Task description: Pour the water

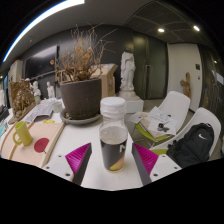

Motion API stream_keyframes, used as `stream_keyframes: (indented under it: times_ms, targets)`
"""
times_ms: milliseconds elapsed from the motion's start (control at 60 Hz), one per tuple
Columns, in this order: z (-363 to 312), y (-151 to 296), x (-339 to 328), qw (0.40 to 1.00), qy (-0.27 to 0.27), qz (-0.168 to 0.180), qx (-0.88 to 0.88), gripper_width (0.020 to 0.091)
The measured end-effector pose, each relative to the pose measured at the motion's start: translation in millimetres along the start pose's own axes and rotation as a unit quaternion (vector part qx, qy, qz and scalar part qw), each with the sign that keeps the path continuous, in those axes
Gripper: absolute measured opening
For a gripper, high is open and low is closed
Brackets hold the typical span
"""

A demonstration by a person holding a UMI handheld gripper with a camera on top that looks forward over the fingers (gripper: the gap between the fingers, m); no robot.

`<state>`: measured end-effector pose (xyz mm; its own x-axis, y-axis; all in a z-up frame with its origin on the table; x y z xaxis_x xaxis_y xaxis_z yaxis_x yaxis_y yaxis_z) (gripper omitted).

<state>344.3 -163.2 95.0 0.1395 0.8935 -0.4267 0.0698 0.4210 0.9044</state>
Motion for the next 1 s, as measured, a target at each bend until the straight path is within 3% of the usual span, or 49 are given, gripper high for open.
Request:
stream_keyframes:
  times_ms: [200, 250, 300, 383, 567, 833, 1000]
  targets:
    - [0, -3, 26, 1.0, 0.006, 0.014, 0.013, 0.0651]
    - [0, -3, 29, 1.0, 0.0, 0.021, 0.009, 0.0571]
    - [3, -3, 31, 1.0, -0.013, 0.026, 0.007, 0.0437]
    - [2, -3, 31, 0.999, -0.018, 0.029, 0.008, 0.0405]
    - [1, 1, 29, 0.998, -0.059, 0.021, -0.017, 0.0248]
    - [-38, 65, 0, 0.976, -0.152, 0.047, -0.15, 0.0248]
    - [-100, 115, -11, 0.915, -0.214, 0.081, -0.332, 0.0247]
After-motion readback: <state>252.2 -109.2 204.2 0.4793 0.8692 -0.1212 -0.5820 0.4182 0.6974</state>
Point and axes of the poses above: the point between the fingertips, and its own axes, seen from behind it with the camera up: z to the right, y up, x forward, the way the camera looks, the point moved 10 cm from there along -x, backward, against the way the camera looks, and after that the axes turned 1 degree about -x, right-handed, at the moved point
